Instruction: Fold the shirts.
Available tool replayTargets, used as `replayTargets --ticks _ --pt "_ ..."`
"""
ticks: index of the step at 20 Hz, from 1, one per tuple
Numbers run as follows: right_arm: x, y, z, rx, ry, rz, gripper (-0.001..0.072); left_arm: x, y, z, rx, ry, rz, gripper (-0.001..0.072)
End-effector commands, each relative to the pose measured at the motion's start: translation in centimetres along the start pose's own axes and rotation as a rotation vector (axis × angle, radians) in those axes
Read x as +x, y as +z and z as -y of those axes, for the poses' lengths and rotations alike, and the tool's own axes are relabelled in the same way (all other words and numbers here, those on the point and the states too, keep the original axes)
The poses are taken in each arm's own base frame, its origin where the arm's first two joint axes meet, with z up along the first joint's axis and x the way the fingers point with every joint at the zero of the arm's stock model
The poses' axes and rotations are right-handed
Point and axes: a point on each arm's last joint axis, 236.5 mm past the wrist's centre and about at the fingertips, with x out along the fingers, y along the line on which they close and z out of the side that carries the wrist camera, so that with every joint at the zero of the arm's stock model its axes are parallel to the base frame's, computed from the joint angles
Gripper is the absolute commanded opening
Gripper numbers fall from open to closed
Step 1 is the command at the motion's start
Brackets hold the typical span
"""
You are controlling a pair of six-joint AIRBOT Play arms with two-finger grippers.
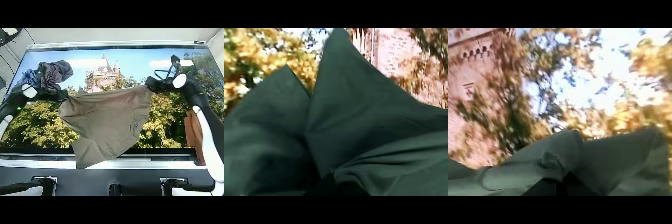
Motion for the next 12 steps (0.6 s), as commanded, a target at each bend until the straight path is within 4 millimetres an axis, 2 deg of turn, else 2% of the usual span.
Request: replayTargets --ticks 1,2,3,4,5,6,7,9,10,11,12 --pt "4.1 -1.3 -0.6 0.223 0.093 -0.043 0.0047 3.6 -1.6 0.4 -0.09 -0.052 -0.061 0.0057" --pt "3.8 -0.9 -0.7 0.222 0.097 -0.031 0.0195 3.7 -1.7 0.4 -0.091 -0.051 -0.061 0.0175" --pt "2.8 -0.3 -1.0 0.212 0.105 -0.031 0.0517 3.4 -1.4 -0.1 -0.091 -0.042 -0.056 0.0409" --pt "1.2 0.0 -1.2 0.168 0.112 -0.049 0.0706 2.6 -1.0 -1.3 -0.08 -0.019 -0.065 0.068" --pt "-1.0 0.2 -1.0 0.094 0.116 -0.079 0.0686 1.4 -0.5 -3.1 -0.04 0.024 -0.084 0.071" --pt "-3.2 0.0 -0.6 0.03 0.115 -0.112 0.0683 0.1 0.1 -5.3 -0.007 0.075 -0.101 0.0709" --pt "-5.5 -0.5 0.5 -0.013 0.101 -0.153 0.0678 -1.3 0.6 -8.0 -0.007 0.132 -0.112 0.0669" --pt "-9.3 -3.2 3.4 -0.029 0.043 -0.298 0.0671 -3.1 0.5 -12.0 -0.096 0.171 -0.13 0.065" --pt "-10.6 -4.9 4.7 -0.029 0.013 -0.381 0.062 -3.2 -0.4 -13.2 -0.172 0.165 -0.157 0.0601" --pt "-11.5 -6.8 5.8 -0.032 -0.018 -0.472 0.056 -2.8 -1.5 -13.9 -0.236 0.141 -0.193 0.0601" --pt "-12.1 -8.3 6.3 -0.035 -0.031 -0.536 0.0553 -1.9 -2.6 -14.2 -0.283 0.114 -0.225 0.0601"
